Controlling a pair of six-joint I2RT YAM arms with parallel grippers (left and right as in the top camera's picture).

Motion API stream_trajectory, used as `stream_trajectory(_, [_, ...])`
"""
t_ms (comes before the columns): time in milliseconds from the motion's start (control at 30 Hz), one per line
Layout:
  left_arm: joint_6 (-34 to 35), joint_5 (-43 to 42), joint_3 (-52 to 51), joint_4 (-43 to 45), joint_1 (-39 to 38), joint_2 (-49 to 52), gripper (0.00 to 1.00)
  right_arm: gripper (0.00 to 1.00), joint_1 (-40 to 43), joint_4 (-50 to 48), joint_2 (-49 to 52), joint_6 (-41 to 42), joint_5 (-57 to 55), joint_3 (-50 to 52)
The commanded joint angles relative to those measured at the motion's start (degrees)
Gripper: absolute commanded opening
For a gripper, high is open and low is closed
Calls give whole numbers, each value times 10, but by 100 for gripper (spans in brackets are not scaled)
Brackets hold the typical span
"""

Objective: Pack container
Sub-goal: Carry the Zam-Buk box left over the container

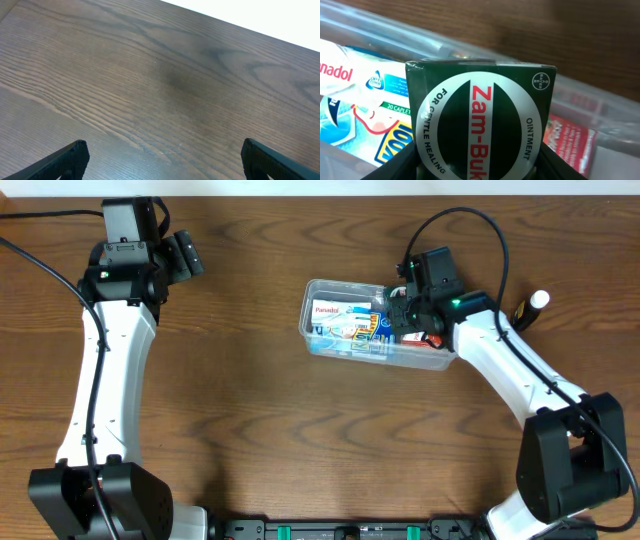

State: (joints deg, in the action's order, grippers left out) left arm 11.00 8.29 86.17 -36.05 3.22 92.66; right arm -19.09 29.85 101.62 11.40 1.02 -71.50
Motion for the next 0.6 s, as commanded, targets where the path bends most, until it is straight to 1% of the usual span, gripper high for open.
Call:
stream_trajectory(0, [9,1,10,-2,2,-8,98,34,-17,4,26,36,-18,0])
stream_trajectory(567, [9,1,10,-2,2,-8,98,34,-64,10,26,60,-25,0])
